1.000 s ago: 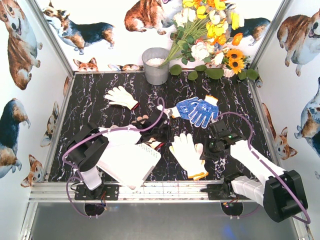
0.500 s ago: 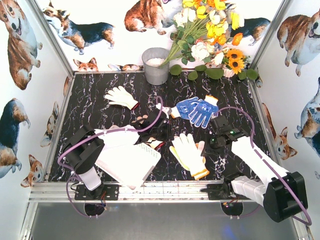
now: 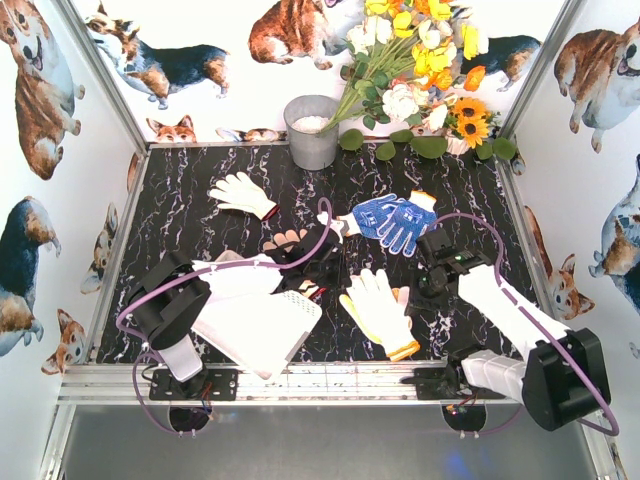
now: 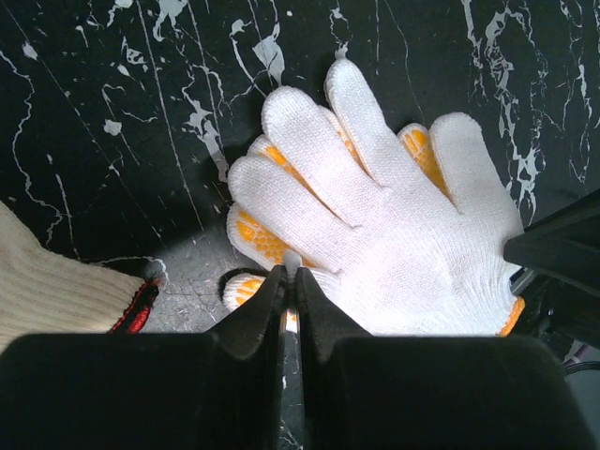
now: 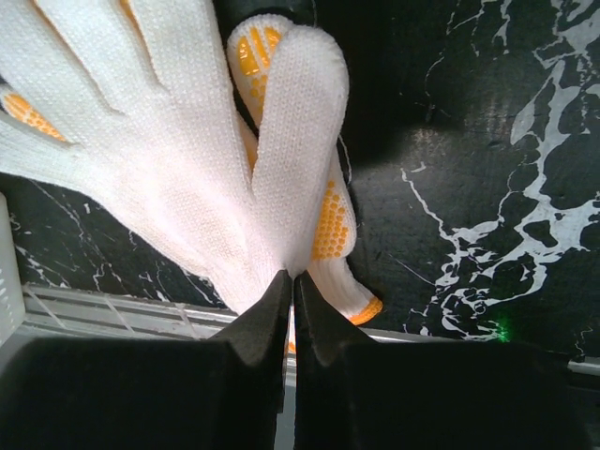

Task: Put the gloves into the storage basket
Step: Adjust the glove at the center of the board.

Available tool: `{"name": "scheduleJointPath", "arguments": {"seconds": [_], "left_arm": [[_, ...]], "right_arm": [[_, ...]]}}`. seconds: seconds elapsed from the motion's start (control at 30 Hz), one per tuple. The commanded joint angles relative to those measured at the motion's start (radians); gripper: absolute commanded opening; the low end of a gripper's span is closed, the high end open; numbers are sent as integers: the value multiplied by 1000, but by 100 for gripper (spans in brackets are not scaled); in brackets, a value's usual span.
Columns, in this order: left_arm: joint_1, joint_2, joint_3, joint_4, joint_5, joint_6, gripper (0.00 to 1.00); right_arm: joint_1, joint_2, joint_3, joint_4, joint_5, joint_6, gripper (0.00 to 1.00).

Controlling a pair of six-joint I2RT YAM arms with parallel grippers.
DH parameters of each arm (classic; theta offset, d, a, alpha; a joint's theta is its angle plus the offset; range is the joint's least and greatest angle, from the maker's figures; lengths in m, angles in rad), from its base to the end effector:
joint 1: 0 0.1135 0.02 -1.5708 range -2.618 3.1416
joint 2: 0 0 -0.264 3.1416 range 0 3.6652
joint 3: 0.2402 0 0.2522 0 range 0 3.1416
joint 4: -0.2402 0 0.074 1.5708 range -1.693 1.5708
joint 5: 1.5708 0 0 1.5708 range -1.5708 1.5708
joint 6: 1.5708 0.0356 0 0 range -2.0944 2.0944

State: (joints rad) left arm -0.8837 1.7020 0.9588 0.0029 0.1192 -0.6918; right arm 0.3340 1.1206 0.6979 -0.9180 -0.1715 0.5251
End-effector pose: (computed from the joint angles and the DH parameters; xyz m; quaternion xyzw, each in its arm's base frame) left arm 0.2227 -0.2781 0.1799 0.1114 0.9069 -0.3239 0.2455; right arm 0.1662 0.0641 0.1992 0.0846 0.9862 0.1250 0.0686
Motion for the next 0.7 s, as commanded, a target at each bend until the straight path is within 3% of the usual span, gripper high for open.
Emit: {"name": "scheduleJointPath", "arguments": {"seconds": [0.0,0.67], "left_arm": [[-7,15,-12,-15,-15,-8,0],[-58,28,-20,-45,-34,-34,0]], "right_arm": [[5,21,48,3,44,-7,0],[12,97,31,90,107,17,1]]}}
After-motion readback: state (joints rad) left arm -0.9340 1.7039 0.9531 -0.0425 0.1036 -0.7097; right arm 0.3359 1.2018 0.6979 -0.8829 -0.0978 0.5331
